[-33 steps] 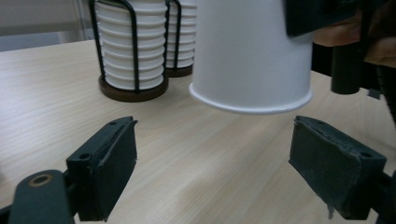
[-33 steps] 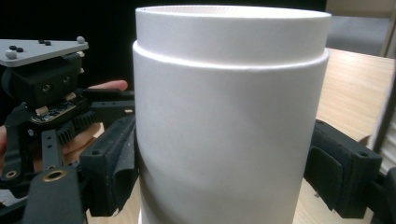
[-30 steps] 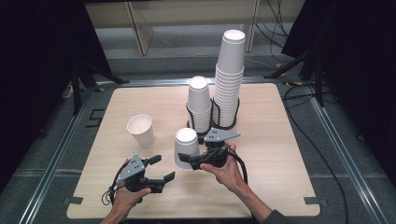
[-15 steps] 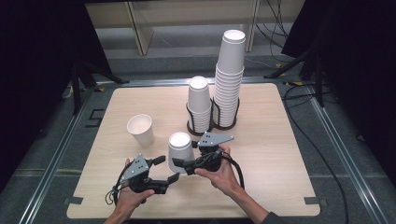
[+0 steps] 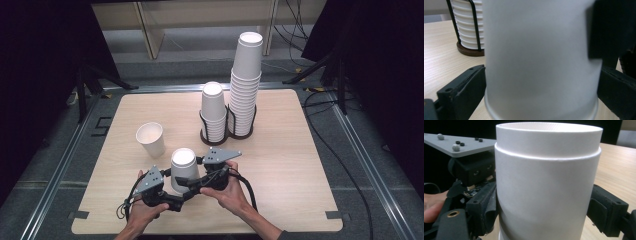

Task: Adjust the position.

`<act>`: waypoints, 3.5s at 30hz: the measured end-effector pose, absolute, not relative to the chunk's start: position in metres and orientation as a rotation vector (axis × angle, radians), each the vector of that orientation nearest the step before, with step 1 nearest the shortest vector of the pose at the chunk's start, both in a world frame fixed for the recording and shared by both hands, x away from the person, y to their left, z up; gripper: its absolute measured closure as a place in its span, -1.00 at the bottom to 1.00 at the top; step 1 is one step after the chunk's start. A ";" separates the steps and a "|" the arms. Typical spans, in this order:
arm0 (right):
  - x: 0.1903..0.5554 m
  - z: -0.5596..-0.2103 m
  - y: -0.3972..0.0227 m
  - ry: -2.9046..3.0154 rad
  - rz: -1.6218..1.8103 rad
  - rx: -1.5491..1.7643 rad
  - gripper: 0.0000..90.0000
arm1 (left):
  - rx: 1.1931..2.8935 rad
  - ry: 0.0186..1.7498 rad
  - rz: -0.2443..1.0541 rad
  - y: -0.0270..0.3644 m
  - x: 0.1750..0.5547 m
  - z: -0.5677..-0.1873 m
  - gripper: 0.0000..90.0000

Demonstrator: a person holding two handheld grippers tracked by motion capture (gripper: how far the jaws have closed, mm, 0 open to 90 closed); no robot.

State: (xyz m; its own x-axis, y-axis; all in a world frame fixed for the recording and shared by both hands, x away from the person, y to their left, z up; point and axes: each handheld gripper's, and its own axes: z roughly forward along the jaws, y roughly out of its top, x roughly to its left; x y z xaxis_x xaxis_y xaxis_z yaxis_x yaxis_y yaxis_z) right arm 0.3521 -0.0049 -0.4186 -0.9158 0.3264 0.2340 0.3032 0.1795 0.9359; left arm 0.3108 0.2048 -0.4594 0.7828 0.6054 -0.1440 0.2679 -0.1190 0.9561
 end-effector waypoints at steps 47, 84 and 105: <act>0.356 -0.394 -0.018 2.783 1.498 0.374 -0.64 | 2.196 0.385 0.489 0.200 0.299 -0.456 -0.82; 0.375 -0.368 -0.063 2.607 1.741 0.540 -0.47 | 1.685 0.588 0.331 0.227 0.310 -0.451 -0.69; 0.364 -0.368 -0.037 2.647 1.890 0.460 -0.47 | 1.690 0.472 0.353 0.216 0.302 -0.446 -0.93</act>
State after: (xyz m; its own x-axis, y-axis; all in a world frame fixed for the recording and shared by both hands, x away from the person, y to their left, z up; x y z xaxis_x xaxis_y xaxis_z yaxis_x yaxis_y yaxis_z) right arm 0.3644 -0.0366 -0.3677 -0.9507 0.1424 0.2754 0.3066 0.3020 0.9026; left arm 0.3016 0.2161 -0.4464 0.8679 0.4957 -0.0311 0.1110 -0.1326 0.9849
